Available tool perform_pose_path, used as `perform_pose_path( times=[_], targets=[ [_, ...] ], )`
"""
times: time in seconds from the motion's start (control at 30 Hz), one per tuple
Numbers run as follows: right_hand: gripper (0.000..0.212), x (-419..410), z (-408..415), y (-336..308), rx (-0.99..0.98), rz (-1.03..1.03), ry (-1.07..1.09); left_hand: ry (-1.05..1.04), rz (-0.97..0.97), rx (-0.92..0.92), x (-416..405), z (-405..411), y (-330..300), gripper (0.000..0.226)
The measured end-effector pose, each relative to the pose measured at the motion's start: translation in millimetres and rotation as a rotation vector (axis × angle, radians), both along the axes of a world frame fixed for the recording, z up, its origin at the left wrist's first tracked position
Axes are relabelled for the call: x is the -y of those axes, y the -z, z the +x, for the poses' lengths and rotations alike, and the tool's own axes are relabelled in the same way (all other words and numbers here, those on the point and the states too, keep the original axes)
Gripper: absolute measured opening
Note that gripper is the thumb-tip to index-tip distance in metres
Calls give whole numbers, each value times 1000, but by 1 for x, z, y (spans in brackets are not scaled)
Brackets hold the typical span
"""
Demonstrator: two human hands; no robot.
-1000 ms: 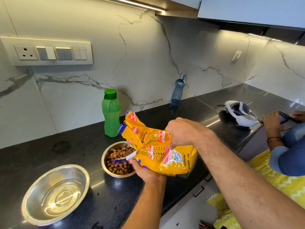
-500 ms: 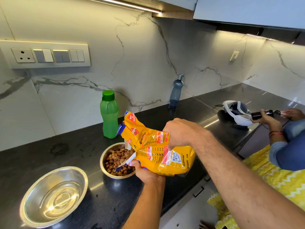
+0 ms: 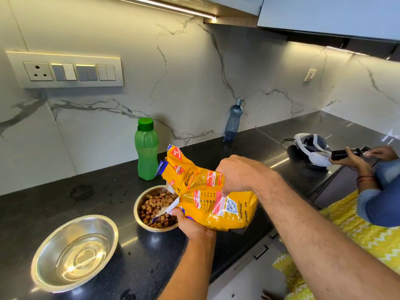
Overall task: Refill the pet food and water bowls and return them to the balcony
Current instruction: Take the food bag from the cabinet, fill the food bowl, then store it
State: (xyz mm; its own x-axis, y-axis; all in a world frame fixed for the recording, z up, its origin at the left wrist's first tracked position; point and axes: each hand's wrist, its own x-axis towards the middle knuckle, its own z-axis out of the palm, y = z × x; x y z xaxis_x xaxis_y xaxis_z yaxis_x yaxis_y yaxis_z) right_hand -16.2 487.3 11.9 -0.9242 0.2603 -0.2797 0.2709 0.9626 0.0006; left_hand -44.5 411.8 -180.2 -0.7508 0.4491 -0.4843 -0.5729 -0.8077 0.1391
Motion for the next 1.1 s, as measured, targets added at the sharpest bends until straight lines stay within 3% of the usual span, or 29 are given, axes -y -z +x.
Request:
perform_pose_path(
  times=[0.37, 0.57, 0.9, 1.1],
  targets=[
    [38, -2, 0, 0, -9, -15, -3, 1, -3, -21, 2, -2, -1, 60],
    [26, 0, 0, 0, -7, -21, -1, -1, -15, -12, 4, -4, -1, 61],
    [27, -2, -2, 0, 2, -40, 10, -27, -74, 57, -1, -3, -2, 58],
    [37, -4, -3, 3, -2, 1, 6, -38, -56, 47, 1, -2, -2, 59]
  ],
)
